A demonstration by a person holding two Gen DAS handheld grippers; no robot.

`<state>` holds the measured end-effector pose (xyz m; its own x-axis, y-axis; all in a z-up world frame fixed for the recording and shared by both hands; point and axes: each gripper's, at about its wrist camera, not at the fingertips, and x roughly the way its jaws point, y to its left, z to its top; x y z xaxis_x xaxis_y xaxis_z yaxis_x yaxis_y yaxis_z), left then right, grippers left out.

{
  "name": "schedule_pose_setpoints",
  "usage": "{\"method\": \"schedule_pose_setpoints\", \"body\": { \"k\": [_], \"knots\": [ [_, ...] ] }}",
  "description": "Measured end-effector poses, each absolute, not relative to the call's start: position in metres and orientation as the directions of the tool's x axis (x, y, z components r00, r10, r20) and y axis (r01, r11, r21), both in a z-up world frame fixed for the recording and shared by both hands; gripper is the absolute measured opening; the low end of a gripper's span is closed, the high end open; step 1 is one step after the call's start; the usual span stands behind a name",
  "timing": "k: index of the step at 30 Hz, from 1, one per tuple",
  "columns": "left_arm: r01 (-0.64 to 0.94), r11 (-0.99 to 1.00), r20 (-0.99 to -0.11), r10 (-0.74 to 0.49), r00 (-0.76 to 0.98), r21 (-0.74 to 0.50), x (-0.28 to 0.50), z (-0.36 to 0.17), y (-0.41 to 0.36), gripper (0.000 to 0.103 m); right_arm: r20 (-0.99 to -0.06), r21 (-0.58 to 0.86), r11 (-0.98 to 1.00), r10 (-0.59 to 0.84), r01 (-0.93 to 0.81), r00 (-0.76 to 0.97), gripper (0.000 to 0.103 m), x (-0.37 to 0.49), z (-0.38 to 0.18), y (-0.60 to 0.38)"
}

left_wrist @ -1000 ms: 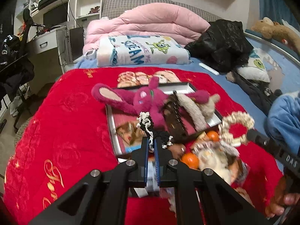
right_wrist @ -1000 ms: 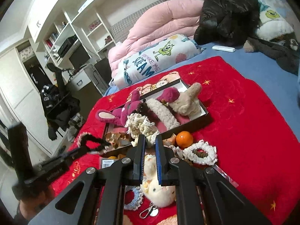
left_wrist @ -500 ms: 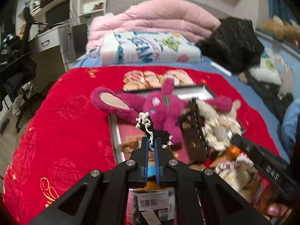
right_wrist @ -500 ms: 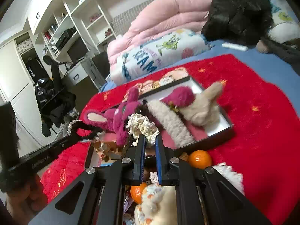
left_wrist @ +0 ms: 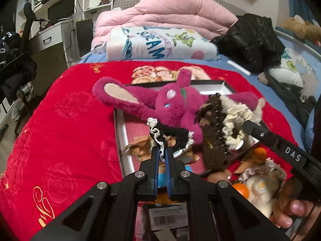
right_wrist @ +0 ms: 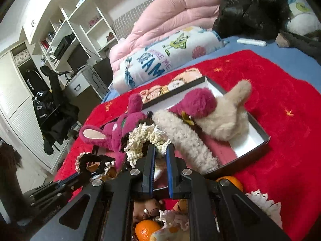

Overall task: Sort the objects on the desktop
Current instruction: 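Lift both scrunchies and carry them over the tray with both grippers, then lower both scrunchies into the tray and open both grippers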

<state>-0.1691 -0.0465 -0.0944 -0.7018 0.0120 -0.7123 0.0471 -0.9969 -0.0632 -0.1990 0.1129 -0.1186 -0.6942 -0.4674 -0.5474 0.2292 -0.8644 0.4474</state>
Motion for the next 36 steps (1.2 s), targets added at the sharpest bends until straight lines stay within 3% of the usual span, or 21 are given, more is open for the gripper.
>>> {"method": "schedule_pose_setpoints", "body": {
  "k": [7, 36],
  "knots": [
    [0.056, -0.998, -0.726, -0.026, -0.687, -0.017, -0.17, -0.102, -0.042, 0.006, -0.565, 0.432, -0.868, -0.473, 0.246, -0.676, 0.011, -0.199, -0.122, 0.103],
    [0.098, -0.994, -0.749, -0.029, -0.662, -0.048, -0.171, -0.125, -0.052, 0.006, -0.665, 0.279, -0.939, -0.341, 0.203, -0.664, 0.011, -0.202, -0.136, 0.088]
  ]
}}
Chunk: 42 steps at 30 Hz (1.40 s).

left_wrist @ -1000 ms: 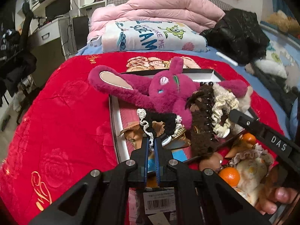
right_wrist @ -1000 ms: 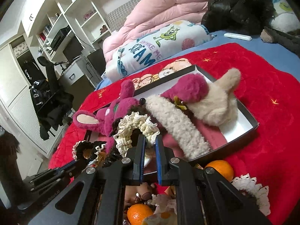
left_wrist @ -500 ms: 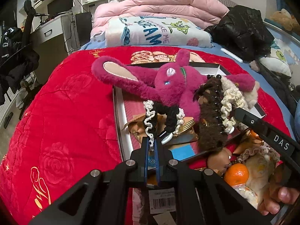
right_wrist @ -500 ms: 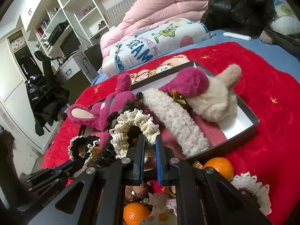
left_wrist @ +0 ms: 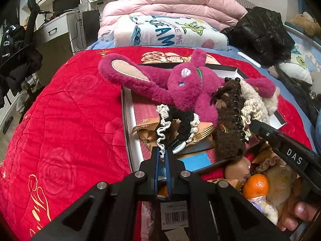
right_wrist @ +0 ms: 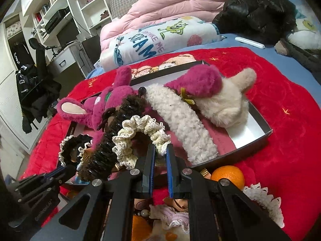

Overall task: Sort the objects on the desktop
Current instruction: 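Lower both scrunchies into the tray and open both grippers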

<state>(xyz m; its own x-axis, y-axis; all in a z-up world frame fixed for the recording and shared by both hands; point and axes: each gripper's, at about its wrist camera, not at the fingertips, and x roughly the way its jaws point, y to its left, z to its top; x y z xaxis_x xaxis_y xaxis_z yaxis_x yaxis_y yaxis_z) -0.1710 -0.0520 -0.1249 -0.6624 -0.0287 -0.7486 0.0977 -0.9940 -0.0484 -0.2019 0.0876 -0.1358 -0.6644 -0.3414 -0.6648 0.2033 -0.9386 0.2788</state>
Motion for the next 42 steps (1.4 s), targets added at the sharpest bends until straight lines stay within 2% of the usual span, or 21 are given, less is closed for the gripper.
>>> {"method": "schedule_pose_setpoints", "body": {
  "k": [6, 10, 11, 12, 13, 15, 17, 19, 20, 21, 23, 26, 33, 36, 40, 42],
  "knots": [
    [0.106, -0.994, -0.744, -0.071, -0.664, 0.0, -0.172, -0.125, -0.046, 0.007, -0.663, 0.26, -0.941, -0.336, 0.214, -0.669, 0.013, -0.202, -0.135, 0.084],
    [0.102, -0.995, -0.743, -0.066, -0.666, -0.003, -0.171, -0.124, -0.047, 0.024, -0.663, 0.263, -0.939, -0.342, 0.22, -0.666, 0.015, -0.203, -0.135, 0.083],
    [0.094, -0.996, -0.742, -0.054, -0.669, -0.011, -0.171, -0.123, -0.046, 0.034, -0.663, 0.264, -0.939, -0.343, 0.221, -0.665, 0.015, -0.203, -0.135, 0.084],
    [0.088, -0.996, -0.739, -0.051, -0.672, -0.012, -0.171, -0.122, -0.044, 0.051, -0.662, 0.266, -0.938, -0.345, 0.223, -0.665, 0.015, -0.203, -0.135, 0.084],
    [0.076, -0.997, -0.734, -0.04, -0.678, -0.015, -0.171, -0.121, -0.041, 0.056, -0.662, 0.27, -0.937, -0.349, 0.223, -0.664, 0.016, -0.203, -0.135, 0.084],
    [0.053, -0.999, -0.725, -0.029, -0.688, -0.01, -0.17, -0.118, -0.034, 0.075, -0.659, 0.286, -0.931, -0.363, 0.227, -0.659, 0.018, -0.204, -0.135, 0.086],
    [0.041, -0.999, -0.722, -0.026, -0.692, -0.003, -0.17, -0.117, -0.03, 0.084, -0.655, 0.291, -0.926, -0.375, 0.239, -0.656, 0.024, -0.203, -0.134, 0.085],
    [0.042, -0.999, -0.721, -0.029, -0.692, 0.0, -0.17, -0.116, -0.026, 0.088, -0.653, 0.278, -0.926, -0.377, 0.255, -0.657, 0.034, -0.202, -0.132, 0.082],
    [0.042, -0.999, -0.72, -0.028, -0.694, -0.001, -0.17, -0.116, -0.025, 0.092, -0.655, 0.266, -0.929, -0.371, 0.258, -0.658, 0.035, -0.201, -0.132, 0.08],
    [0.042, -0.999, -0.717, -0.032, -0.697, 0.004, -0.17, -0.116, -0.023, 0.103, -0.659, 0.254, -0.933, -0.36, 0.256, -0.66, 0.035, -0.201, -0.131, 0.079],
    [0.059, -0.998, -0.723, -0.055, -0.689, 0.02, -0.17, -0.118, -0.022, 0.103, -0.66, 0.256, -0.934, -0.357, 0.249, -0.661, 0.035, -0.201, -0.132, 0.079],
    [0.068, -0.998, -0.73, -0.038, -0.682, -0.012, -0.171, -0.121, -0.026, 0.103, -0.654, 0.275, -0.929, -0.369, 0.246, -0.661, 0.045, -0.202, -0.131, 0.082],
    [0.069, -0.998, -0.737, -0.038, -0.675, -0.011, -0.172, -0.122, -0.027, 0.103, -0.63, 0.309, -0.912, -0.41, 0.271, -0.66, 0.083, -0.199, -0.127, 0.082],
    [0.066, -0.998, -0.737, -0.034, -0.675, -0.015, -0.168, -0.12, -0.028, 0.103, -0.63, 0.305, -0.912, -0.409, 0.274, -0.66, 0.088, -0.198, -0.126, 0.08],
    [0.071, -0.997, -0.738, -0.034, -0.674, -0.019, -0.169, -0.119, -0.029, 0.103, -0.626, 0.305, -0.913, -0.406, 0.271, -0.666, 0.1, -0.197, -0.124, 0.08],
    [0.073, -0.997, -0.739, -0.033, -0.673, -0.022, -0.169, -0.119, -0.03, 0.103, -0.624, 0.311, -0.912, -0.407, 0.266, -0.667, 0.1, -0.198, -0.124, 0.082]
  ]
}}
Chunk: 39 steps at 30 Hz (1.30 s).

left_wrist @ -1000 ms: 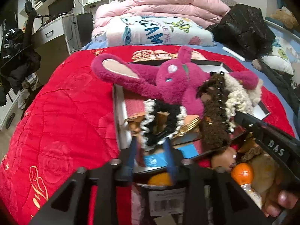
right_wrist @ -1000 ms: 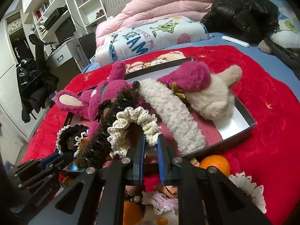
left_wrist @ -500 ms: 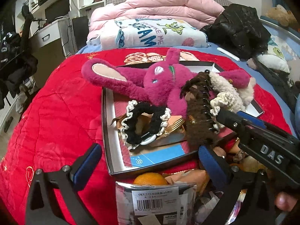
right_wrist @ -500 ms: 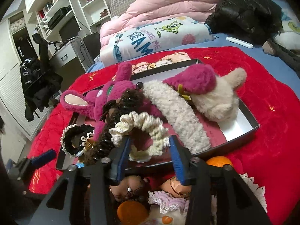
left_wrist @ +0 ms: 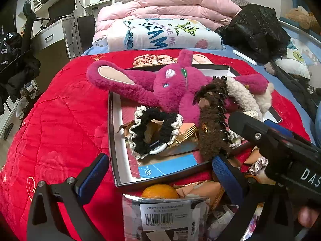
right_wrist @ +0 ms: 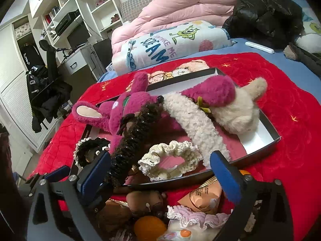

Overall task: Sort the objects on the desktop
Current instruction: 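Lower both scrunchies into the tray and open both grippers, then lift both open grippers away from the tray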

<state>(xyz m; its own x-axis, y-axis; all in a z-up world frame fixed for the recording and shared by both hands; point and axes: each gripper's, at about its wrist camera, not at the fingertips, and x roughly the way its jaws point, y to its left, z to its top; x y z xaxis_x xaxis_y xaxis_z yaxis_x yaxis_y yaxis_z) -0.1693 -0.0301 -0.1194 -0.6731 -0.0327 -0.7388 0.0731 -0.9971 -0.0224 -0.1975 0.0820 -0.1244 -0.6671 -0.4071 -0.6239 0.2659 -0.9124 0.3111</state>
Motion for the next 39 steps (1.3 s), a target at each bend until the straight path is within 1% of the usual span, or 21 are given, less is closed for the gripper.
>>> {"method": "schedule_pose_setpoints", "body": {
  "k": [7, 26, 33, 36, 39],
  "knots": [
    [0.075, -0.997, -0.738, -0.034, -0.674, -0.023, -0.169, -0.119, -0.03, 0.103, -0.623, 0.313, -0.912, -0.408, 0.265, -0.667, 0.103, -0.198, -0.123, 0.082],
    [0.068, -0.997, -0.722, -0.018, -0.691, -0.04, -0.169, -0.115, -0.031, 0.103, -0.625, 0.324, -0.911, -0.407, 0.254, -0.666, 0.103, -0.198, -0.117, 0.084],
    [0.065, -0.997, -0.683, -0.013, -0.73, -0.051, -0.166, -0.091, -0.035, 0.103, -0.602, 0.308, -0.917, -0.395, 0.255, -0.693, 0.103, -0.189, -0.094, 0.089],
    [0.06, -0.998, -0.661, -0.029, -0.75, -0.025, -0.163, -0.072, -0.037, 0.103, -0.581, 0.289, -0.919, -0.392, 0.268, -0.713, 0.103, -0.181, -0.073, 0.09],
    [0.058, -0.998, -0.59, -0.038, -0.806, -0.015, -0.152, -0.042, -0.039, 0.103, -0.554, 0.232, -0.928, -0.373, 0.292, -0.745, 0.103, -0.166, -0.046, 0.088]
  ]
}}
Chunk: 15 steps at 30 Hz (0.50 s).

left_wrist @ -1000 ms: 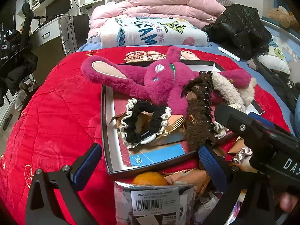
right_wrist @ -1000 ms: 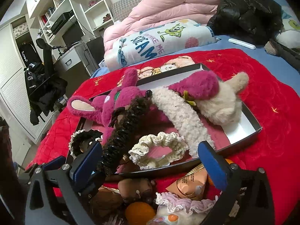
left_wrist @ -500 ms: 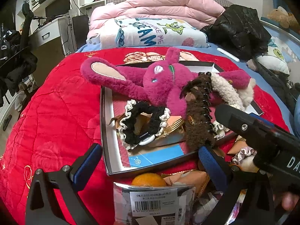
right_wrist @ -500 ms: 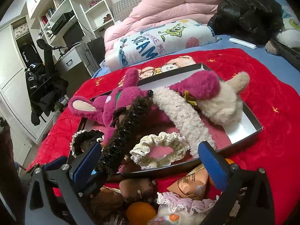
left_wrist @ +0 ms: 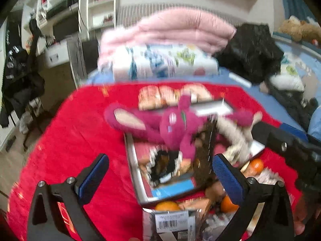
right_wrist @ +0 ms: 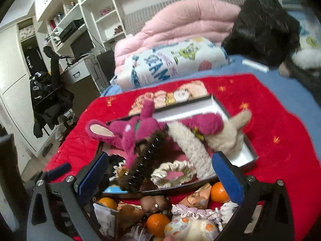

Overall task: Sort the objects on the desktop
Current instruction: 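Lift both open grippers away from the tray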

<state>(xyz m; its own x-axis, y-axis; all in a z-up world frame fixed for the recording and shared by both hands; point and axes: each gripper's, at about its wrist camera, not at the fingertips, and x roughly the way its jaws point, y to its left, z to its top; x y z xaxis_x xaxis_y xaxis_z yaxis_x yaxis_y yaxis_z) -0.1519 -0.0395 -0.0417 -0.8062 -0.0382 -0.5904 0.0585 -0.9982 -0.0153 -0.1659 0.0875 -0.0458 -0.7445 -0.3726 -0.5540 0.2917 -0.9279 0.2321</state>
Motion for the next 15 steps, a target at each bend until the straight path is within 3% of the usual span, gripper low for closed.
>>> {"method": "schedule_pose_setpoints", "body": {
  "k": [4, 8, 12, 15],
  "knots": [
    [0.002, -0.997, -0.507, 0.038, -0.861, -0.077, -0.13, 0.003, -0.042, 0.103, -0.512, 0.176, -0.939, -0.344, 0.296, -0.787, 0.103, -0.141, -0.007, 0.088],
    [-0.071, -0.995, -0.438, 0.092, -0.894, -0.065, -0.109, 0.044, -0.037, 0.103, -0.452, 0.184, -0.929, -0.37, 0.321, -0.812, 0.103, -0.111, 0.042, 0.089],
    [-0.046, -0.999, -0.354, 0.038, -0.935, 0.014, -0.073, 0.085, -0.025, 0.103, -0.398, 0.162, -0.933, -0.359, 0.321, -0.844, 0.103, -0.073, 0.092, 0.092],
    [0.004, -1.0, -0.314, -0.003, -0.949, -0.003, -0.04, 0.109, -0.025, 0.103, -0.375, 0.129, -0.94, -0.34, 0.315, -0.862, 0.103, -0.04, 0.121, 0.101]
  ]
}}
